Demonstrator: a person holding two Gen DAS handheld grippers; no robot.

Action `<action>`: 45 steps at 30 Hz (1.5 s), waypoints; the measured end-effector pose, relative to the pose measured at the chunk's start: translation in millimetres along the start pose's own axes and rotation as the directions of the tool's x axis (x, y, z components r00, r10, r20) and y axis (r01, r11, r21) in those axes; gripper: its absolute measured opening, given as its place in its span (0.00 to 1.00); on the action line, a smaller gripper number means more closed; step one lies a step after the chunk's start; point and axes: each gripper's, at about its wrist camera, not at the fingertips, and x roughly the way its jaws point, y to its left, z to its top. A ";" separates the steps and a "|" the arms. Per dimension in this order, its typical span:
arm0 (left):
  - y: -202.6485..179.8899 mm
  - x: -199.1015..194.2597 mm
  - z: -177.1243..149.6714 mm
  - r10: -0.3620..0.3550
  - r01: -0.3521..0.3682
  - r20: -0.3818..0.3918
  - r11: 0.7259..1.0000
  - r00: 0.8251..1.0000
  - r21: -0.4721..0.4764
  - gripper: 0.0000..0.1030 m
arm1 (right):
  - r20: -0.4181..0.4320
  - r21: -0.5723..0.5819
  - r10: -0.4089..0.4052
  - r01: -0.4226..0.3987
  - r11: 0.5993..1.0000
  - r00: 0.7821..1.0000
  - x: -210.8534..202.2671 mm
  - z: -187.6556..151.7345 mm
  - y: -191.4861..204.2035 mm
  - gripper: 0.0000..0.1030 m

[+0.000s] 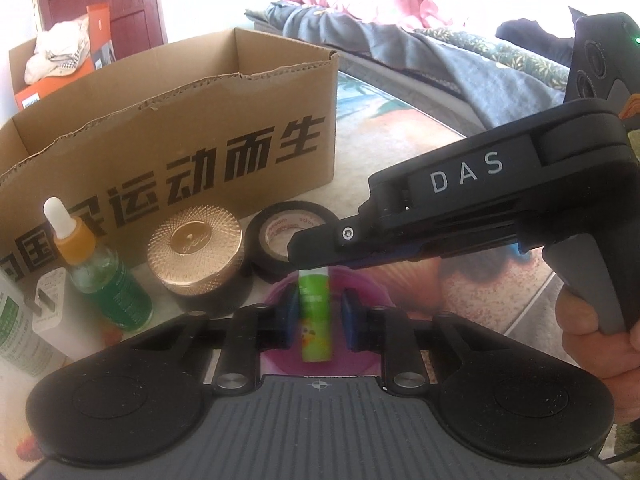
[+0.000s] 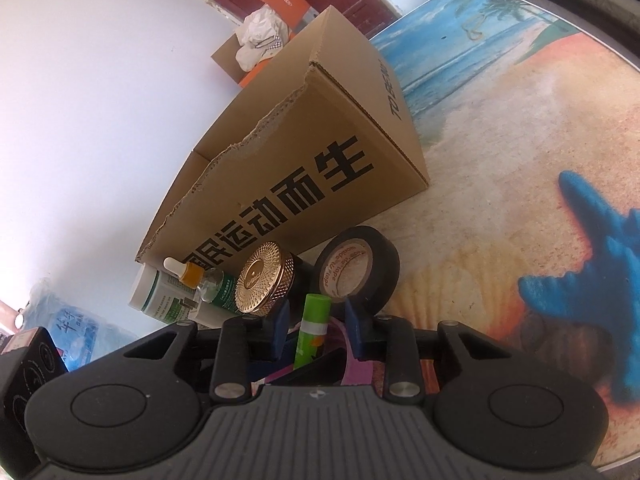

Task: Organize rigid objects
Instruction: 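Lower the right gripper to the pink cup and grasp the green glue stick, then carry the green glue stick with the right gripper into the box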

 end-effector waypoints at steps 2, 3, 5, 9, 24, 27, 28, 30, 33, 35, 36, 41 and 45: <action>-2.0 -0.1 -0.3 0.005 -0.006 0.009 1.000 1.000 0.011 0.14 | 0.003 -0.001 -0.002 0.002 1.000 1.000 -0.2 -0.6 0.3 0.29; -2.9 -0.8 -0.2 0.006 -0.007 0.012 1.000 1.000 0.017 0.14 | 0.005 -0.003 -0.003 0.003 1.000 1.000 -0.6 -1.0 0.7 0.29; -6.0 -2.4 -0.5 0.006 -0.007 0.027 0.999 1.000 0.031 0.14 | 0.011 -0.012 -0.002 0.003 1.000 1.000 -2.3 -1.9 2.6 0.27; -8.4 -7.0 -2.1 0.005 -0.006 0.043 0.999 0.999 0.033 0.14 | 0.026 -0.038 -0.007 0.008 0.999 1.000 -7.4 -3.2 9.3 0.24; 6.6 -65.9 22.6 0.040 -0.038 0.207 0.999 0.978 -0.018 0.14 | 0.110 -0.220 0.066 -0.041 0.975 0.992 -37.6 12.4 71.9 0.21; 15.6 -81.0 35.2 0.060 -0.052 0.248 0.998 0.967 -0.038 0.14 | 0.116 -0.279 0.103 -0.067 0.958 0.988 -38.4 26.0 93.7 0.21; 19.2 -85.5 40.9 0.067 -0.057 0.258 0.997 0.964 -0.046 0.14 | 0.115 -0.296 0.117 -0.079 0.952 0.986 -38.1 31.4 100.7 0.21; 28.9 -93.8 51.9 0.081 -0.066 0.278 0.996 0.957 -0.061 0.14 | 0.106 -0.329 0.151 -0.109 0.938 0.983 -36.1 44.6 115.6 0.21; 45.3 -101.7 69.9 0.099 -0.077 0.292 0.993 0.951 -0.085 0.14 | 0.088 -0.370 0.184 -0.140 0.918 0.979 -28.4 65.9 138.2 0.21; 60.2 -100.8 83.0 0.108 -0.081 0.285 0.991 0.953 -0.102 0.14 | 0.069 -0.394 0.195 -0.152 0.906 0.978 -18.8 80.8 151.7 0.21; 68.8 -99.5 89.4 0.108 -0.079 0.276 0.990 0.955 -0.114 0.14 | 0.059 -0.399 0.197 -0.158 0.903 0.979 -13.2 87.7 156.2 0.21; 109.8 -77.5 112.2 0.121 -0.088 0.172 0.979 0.978 -0.184 0.14 | -0.047 -0.375 0.180 -0.184 0.909 0.983 36.9 124.0 174.3 0.21; 140.7 -50.0 120.7 0.135 -0.118 0.062 0.966 0.989 -0.229 0.14 | -0.171 -0.278 0.159 -0.203 0.939 0.972 93.1 149.4 169.8 0.21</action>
